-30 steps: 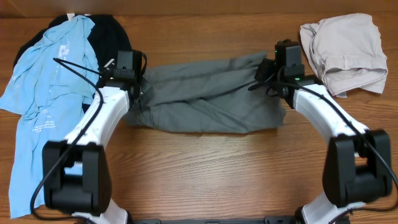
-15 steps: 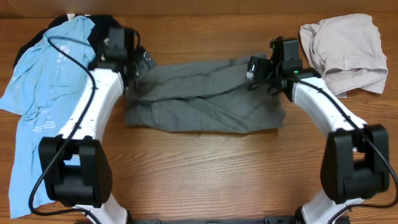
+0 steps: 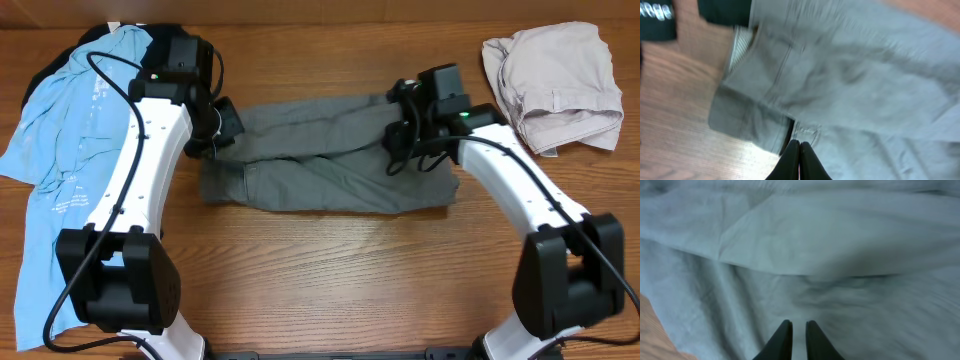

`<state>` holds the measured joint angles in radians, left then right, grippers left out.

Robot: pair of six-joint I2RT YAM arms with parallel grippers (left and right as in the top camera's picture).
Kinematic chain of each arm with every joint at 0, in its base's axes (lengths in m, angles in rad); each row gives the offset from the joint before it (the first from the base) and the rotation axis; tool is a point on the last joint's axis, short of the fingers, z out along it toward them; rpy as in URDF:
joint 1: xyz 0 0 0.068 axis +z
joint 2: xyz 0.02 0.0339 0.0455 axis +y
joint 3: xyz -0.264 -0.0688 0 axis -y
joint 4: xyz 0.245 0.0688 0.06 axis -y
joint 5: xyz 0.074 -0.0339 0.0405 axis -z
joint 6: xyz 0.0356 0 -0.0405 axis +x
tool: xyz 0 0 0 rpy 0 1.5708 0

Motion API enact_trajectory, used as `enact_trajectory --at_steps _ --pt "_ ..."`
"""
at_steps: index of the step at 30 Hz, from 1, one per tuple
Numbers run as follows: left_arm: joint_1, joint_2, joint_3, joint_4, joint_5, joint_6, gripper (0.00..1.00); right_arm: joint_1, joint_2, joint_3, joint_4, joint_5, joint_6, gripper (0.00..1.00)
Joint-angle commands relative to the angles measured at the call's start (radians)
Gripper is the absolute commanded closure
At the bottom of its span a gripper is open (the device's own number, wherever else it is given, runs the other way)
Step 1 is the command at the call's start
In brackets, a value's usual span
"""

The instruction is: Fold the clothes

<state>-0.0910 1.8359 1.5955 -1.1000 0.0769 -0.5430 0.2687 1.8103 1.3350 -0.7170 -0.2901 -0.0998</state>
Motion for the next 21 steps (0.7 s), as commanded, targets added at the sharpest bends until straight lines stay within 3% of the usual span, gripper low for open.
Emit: enact_trajectory --at_steps 1,12,21 --pt "-0.038 -0.004 -0.072 0.007 0.037 0.014 0.96 0.026 0.048 0.012 0.018 -0.014 -0.059 0.93" --pt "-0.108 -0.004 -0.232 0.097 0.031 0.007 0.96 0.032 0.184 0.012 0.055 -0.019 -0.103 0.96" --pt "-0.108 0.0 -0.321 0.396 -0.047 0.004 0.96 0.032 0.184 0.012 0.14 -0.019 -0.103 0.96"
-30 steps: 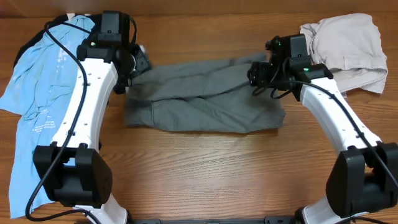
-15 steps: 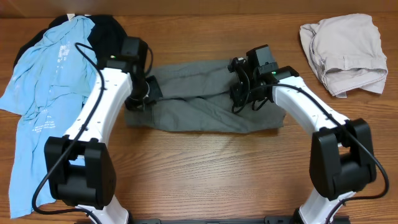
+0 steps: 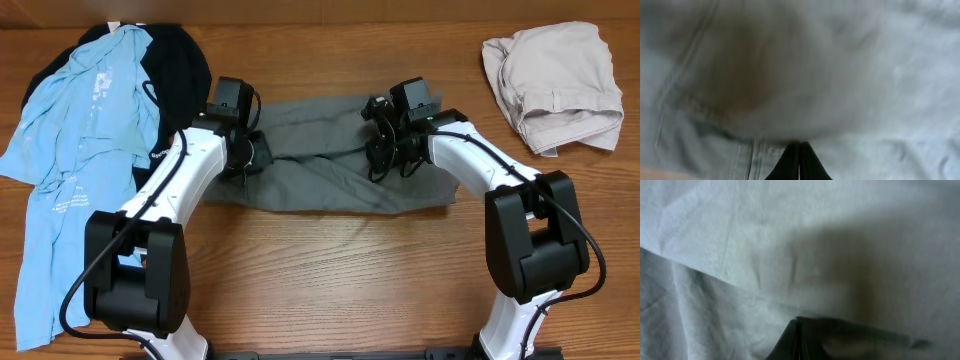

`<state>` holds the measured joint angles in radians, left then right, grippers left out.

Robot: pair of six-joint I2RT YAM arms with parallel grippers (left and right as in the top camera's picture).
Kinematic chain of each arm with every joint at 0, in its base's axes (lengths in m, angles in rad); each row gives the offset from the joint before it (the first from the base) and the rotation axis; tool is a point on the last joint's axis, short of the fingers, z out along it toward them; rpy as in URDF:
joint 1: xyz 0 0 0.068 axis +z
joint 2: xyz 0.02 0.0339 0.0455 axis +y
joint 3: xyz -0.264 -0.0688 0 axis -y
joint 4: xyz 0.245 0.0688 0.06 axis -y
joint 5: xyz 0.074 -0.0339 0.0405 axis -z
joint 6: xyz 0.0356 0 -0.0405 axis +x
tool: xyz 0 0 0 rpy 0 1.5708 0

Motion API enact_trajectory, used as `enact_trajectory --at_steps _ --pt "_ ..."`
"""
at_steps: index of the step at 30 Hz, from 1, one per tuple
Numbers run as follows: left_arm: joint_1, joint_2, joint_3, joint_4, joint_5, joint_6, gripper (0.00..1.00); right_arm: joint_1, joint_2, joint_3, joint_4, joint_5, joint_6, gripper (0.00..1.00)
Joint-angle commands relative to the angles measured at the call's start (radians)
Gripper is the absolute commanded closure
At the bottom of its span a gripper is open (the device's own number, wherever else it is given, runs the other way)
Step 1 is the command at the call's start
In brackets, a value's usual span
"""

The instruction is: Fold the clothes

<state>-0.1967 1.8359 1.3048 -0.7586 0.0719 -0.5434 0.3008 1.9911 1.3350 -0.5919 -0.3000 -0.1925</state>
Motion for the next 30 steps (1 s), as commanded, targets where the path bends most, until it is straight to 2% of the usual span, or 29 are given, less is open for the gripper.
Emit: enact_trajectory --at_steps 1,9,13,19,23,25,27,28,30 --pt "-0.002 0.007 -0.035 0.084 -0.055 0.005 0.96 0.0 0.003 0.012 0.029 -0.009 -0.01 0.96" --pt "0.001 0.131 -0.035 0.282 -0.082 0.004 0.96 -0.001 0.003 0.013 0.134 0.005 0.01 0.96" --pt "0.013 0.142 -0.031 0.435 -0.08 -0.024 0.96 -0.002 0.003 0.013 0.193 0.022 0.021 0.96" --pt "0.014 0.142 -0.028 0.63 -0.108 -0.065 0.95 -0.013 0.003 0.013 0.38 0.056 0.107 0.96" --pt "0.019 0.142 -0.025 0.687 -0.121 -0.088 0.89 -0.026 0.003 0.027 0.4 0.063 0.146 0.95" --pt "0.026 0.14 -0.011 0.666 -0.095 -0.08 0.89 -0.04 -0.004 0.059 0.346 0.062 0.176 0.94" --pt "0.038 0.138 0.021 0.595 -0.055 -0.064 0.91 -0.052 -0.021 0.097 0.269 0.059 0.198 0.88" --pt "0.046 0.137 0.046 0.541 -0.032 -0.05 0.92 -0.059 -0.033 0.125 0.212 0.051 0.198 0.8" --pt "0.063 0.133 0.126 0.373 0.013 0.004 0.93 -0.075 -0.066 0.203 0.055 0.044 0.198 0.52"
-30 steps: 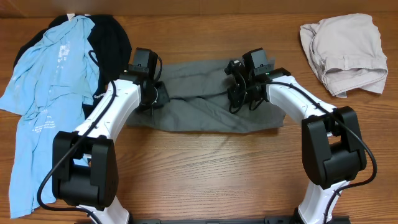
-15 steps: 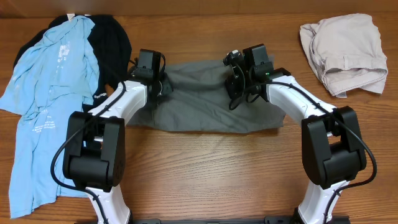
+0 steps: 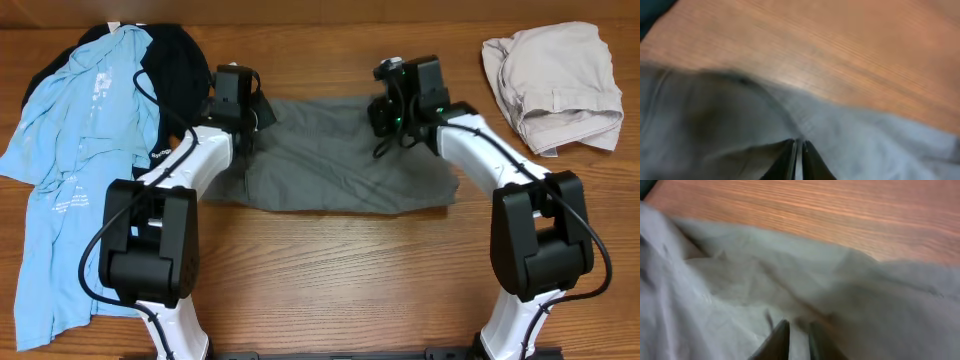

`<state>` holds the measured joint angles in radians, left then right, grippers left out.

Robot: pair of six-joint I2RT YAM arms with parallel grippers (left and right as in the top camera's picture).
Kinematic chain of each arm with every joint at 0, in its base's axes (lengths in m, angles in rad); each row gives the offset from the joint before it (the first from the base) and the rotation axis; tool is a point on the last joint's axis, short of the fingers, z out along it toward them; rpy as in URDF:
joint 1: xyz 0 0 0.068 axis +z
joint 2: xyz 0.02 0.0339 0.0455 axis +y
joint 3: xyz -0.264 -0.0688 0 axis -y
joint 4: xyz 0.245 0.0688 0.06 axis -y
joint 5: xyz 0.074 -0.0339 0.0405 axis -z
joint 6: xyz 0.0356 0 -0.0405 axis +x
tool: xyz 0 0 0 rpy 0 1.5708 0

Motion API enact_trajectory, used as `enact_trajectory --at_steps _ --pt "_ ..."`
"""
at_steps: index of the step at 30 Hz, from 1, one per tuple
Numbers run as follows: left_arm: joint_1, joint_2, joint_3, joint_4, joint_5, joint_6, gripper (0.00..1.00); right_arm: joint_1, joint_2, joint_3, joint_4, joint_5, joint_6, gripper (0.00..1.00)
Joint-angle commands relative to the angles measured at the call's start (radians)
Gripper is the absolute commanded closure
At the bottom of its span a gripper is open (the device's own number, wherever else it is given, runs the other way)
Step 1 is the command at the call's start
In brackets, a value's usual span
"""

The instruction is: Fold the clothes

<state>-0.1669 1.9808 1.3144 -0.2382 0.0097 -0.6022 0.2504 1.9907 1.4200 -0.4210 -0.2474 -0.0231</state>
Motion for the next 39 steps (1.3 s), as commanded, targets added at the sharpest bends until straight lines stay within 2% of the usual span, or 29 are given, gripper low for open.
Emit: enact_trajectory --at_steps 1,2,3,8,10,14,17,19,23,26,33,39 --pt "0.039 -0.013 0.154 -0.228 0.089 0.086 0.92 -0.029 -0.075 0.141 -0.162 -0.008 0.029 0.41" --pt "0.05 -0.013 0.219 -0.372 0.104 0.112 0.9 -0.038 -0.093 0.181 -0.256 -0.008 0.045 0.28" --pt "0.054 -0.013 0.258 -0.466 0.113 0.121 0.87 -0.046 -0.102 0.199 -0.316 -0.006 0.067 0.25" --pt "0.057 -0.012 0.3 -0.752 0.126 0.224 0.75 -0.101 -0.087 0.171 -0.481 0.006 0.129 0.25" --pt "0.057 -0.012 0.275 -0.787 0.126 0.278 0.62 -0.116 -0.07 0.139 -0.504 -0.001 0.128 0.25" --pt "0.057 -0.012 0.218 -0.774 0.119 0.377 0.43 -0.125 -0.044 0.086 -0.497 -0.001 0.116 0.24" --pt "0.063 -0.012 0.191 -0.743 0.059 0.389 0.32 -0.127 -0.043 0.045 -0.461 0.0 0.094 0.22" --pt "0.074 -0.011 0.189 -0.736 -0.002 0.39 0.28 -0.129 -0.043 0.023 -0.436 0.008 0.093 0.2" --pt "0.117 -0.008 0.189 -0.709 -0.093 0.406 0.23 -0.134 -0.042 -0.053 -0.34 0.014 0.09 0.16" --pt "0.162 -0.004 0.185 -0.682 -0.094 0.446 0.22 -0.141 -0.031 -0.1 -0.288 0.015 0.09 0.15" --pt "0.193 0.016 0.184 -0.654 -0.056 0.521 0.24 -0.143 0.003 -0.112 -0.265 0.014 0.087 0.15" --pt "0.191 0.096 0.184 -0.636 -0.001 0.512 0.3 -0.143 0.004 -0.112 -0.235 0.014 0.087 0.15"
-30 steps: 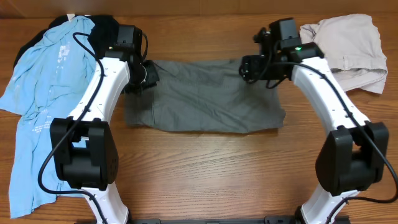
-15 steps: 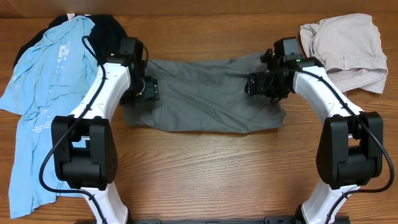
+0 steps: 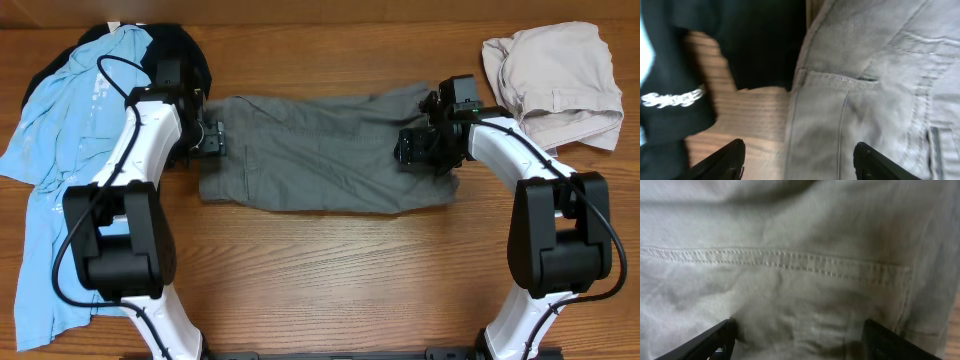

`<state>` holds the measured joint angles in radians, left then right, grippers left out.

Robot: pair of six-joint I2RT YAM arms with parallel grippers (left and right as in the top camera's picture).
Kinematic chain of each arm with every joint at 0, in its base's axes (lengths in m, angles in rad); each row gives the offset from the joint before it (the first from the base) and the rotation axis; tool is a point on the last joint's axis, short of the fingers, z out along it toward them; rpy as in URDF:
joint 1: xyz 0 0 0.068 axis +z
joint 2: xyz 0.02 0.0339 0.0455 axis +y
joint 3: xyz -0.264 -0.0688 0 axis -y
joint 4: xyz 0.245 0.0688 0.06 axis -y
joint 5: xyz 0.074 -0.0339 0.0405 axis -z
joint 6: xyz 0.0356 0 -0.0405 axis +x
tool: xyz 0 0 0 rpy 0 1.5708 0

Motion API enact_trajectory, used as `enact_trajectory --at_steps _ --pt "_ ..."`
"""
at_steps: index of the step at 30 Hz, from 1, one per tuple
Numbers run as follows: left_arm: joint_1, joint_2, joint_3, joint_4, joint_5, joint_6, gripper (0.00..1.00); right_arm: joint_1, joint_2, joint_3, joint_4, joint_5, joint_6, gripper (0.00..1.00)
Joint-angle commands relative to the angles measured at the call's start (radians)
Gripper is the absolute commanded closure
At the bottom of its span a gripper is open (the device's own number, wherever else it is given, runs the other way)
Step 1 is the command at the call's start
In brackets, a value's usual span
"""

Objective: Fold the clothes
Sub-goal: 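Grasp the folded shorts' left and right ends with both grippers, then fold the left end over toward the right gripper with the left gripper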

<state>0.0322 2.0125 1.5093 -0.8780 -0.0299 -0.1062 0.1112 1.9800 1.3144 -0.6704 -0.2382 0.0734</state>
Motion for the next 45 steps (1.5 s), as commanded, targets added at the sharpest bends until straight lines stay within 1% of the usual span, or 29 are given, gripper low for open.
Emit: enact_trajectory --at_steps 1,5,10,12,13,14,15,19,24,28,30,33,35,36,37,38,39,40,42,44,45 --pt "-0.008 0.075 -0.011 0.003 0.038 0.017 0.3 -0.004 0.014 -0.006 0.015 0.005 -0.01 0.15" --pt "-0.003 0.096 -0.011 0.004 0.037 0.019 0.27 -0.004 0.015 -0.006 0.015 0.006 -0.018 0.15" --pt "-0.003 0.11 -0.011 0.067 0.043 0.025 0.24 -0.004 0.015 -0.006 0.004 0.006 -0.018 0.15" --pt "-0.003 0.116 -0.011 0.085 0.068 0.026 0.24 -0.004 0.015 -0.006 0.0 0.006 -0.017 0.15" --pt "-0.003 0.122 -0.011 0.098 0.101 0.037 0.25 -0.004 0.015 -0.006 0.0 0.006 -0.017 0.15" --pt "-0.004 0.137 -0.011 0.109 0.145 0.053 0.28 -0.004 0.015 -0.006 -0.001 0.005 -0.017 0.15" --pt "-0.007 0.145 -0.011 0.115 0.158 0.052 0.31 -0.004 0.015 -0.006 0.0 0.005 -0.017 0.15" --pt "-0.021 0.194 -0.011 0.146 0.225 0.052 0.32 -0.004 0.015 -0.006 0.0 0.006 -0.017 0.15" --pt "-0.055 0.262 -0.011 0.157 0.329 0.05 0.33 -0.004 0.015 -0.006 0.001 0.006 -0.018 0.15" --pt "-0.112 0.301 -0.011 0.154 0.394 0.031 0.34 -0.004 0.015 -0.006 0.004 0.013 -0.018 0.15" --pt "-0.146 0.306 -0.011 0.154 0.394 0.023 0.33 -0.004 0.014 -0.006 0.004 0.013 -0.017 0.15" --pt "-0.184 0.307 -0.011 0.161 0.394 -0.009 0.27 -0.004 0.014 -0.006 0.004 0.012 -0.017 0.15" --pt "-0.2 0.309 -0.011 0.163 0.393 -0.026 0.27 -0.004 0.015 -0.006 0.004 0.012 -0.017 0.15" --pt "-0.209 0.311 -0.011 0.169 0.394 -0.04 0.3 -0.004 0.015 -0.006 0.004 0.012 -0.017 0.15" --pt "-0.216 0.316 -0.011 0.175 0.394 -0.051 0.42 -0.004 0.015 -0.006 0.004 0.012 -0.017 0.16" --pt "-0.221 0.322 -0.011 0.181 0.394 -0.054 0.73 -0.004 0.015 -0.006 0.004 0.012 -0.017 0.18" --pt "-0.223 0.324 -0.011 0.185 0.393 -0.058 0.91 -0.004 0.015 -0.006 0.004 0.012 -0.017 0.22" --pt "-0.223 0.326 -0.011 0.192 0.393 -0.06 0.96 -0.004 0.015 -0.006 0.004 0.012 -0.017 0.24" --pt "-0.219 0.326 -0.01 0.212 0.387 -0.06 0.96 -0.004 0.014 -0.003 0.004 0.007 -0.016 0.37" --pt "-0.204 0.325 -0.002 0.212 0.386 -0.064 0.96 -0.005 0.011 0.01 -0.003 -0.02 -0.017 0.44" --pt "-0.169 0.312 0.021 0.169 0.391 -0.066 0.96 -0.006 -0.005 0.059 -0.036 -0.079 -0.016 0.47"
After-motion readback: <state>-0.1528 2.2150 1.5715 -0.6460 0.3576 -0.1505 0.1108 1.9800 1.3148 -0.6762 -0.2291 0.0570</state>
